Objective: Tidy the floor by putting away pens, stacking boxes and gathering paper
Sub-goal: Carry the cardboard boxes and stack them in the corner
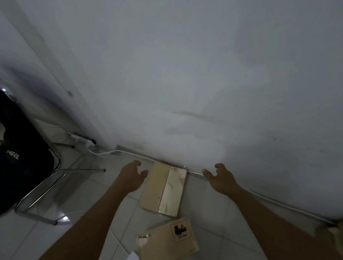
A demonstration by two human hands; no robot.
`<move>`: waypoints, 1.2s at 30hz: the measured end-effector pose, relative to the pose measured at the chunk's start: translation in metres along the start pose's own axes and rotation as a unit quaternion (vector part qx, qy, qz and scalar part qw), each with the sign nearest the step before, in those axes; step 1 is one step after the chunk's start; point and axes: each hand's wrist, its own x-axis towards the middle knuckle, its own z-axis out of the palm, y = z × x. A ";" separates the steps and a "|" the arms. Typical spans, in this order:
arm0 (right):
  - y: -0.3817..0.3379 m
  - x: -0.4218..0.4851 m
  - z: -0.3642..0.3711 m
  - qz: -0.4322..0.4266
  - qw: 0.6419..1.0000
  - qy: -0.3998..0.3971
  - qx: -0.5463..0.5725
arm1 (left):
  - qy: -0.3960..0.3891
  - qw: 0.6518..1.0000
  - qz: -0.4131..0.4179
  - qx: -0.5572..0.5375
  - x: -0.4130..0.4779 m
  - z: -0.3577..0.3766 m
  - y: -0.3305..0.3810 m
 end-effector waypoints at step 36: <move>0.212 0.347 0.367 0.176 0.969 -0.001 0.174 | -0.087 0.981 -0.165 -0.060 0.393 0.334 -0.231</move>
